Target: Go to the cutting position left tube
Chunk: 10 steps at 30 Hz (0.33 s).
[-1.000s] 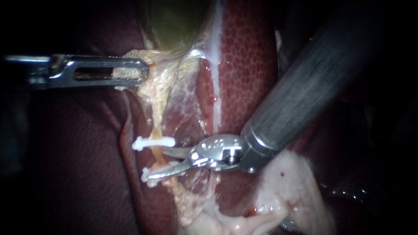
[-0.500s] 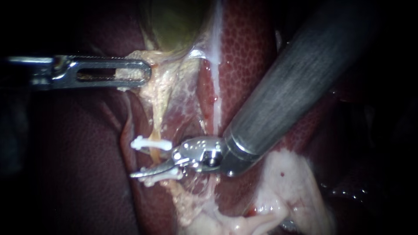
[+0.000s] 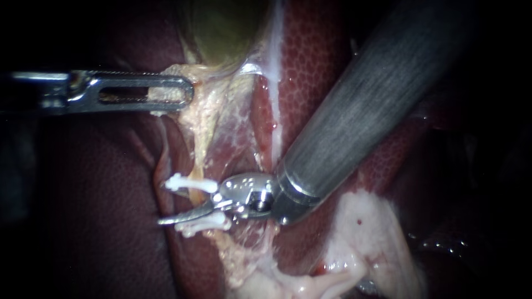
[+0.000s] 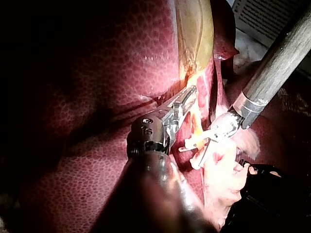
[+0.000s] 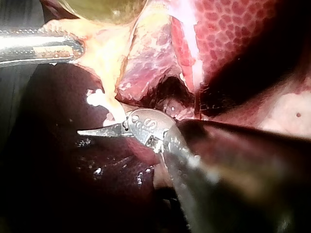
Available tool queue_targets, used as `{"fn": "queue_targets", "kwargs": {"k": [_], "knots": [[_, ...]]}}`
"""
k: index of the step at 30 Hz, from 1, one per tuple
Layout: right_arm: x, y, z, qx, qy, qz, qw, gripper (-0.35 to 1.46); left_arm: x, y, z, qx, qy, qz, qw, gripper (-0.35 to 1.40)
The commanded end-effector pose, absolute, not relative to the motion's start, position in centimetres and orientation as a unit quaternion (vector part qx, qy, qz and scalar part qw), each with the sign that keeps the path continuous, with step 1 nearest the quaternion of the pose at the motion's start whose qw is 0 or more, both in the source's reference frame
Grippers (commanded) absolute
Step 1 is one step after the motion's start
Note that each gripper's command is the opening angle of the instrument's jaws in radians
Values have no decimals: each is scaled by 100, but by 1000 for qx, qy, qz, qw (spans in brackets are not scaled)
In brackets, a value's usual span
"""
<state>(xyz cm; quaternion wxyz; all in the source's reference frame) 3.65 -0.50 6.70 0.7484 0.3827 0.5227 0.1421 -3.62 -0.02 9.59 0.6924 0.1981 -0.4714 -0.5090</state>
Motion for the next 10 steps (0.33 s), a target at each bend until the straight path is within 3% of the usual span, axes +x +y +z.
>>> {"fn": "queue_targets", "kwargs": {"k": [1, 10], "knots": [[365, -50, 671, 383, 522, 142, 749, 137, -362, -2, 959, 198, -471, -509, 692, -35], [362, -50, 671, 383, 522, 141, 749, 137, -362, -2, 959, 198, -471, -509, 692, -35]]}}
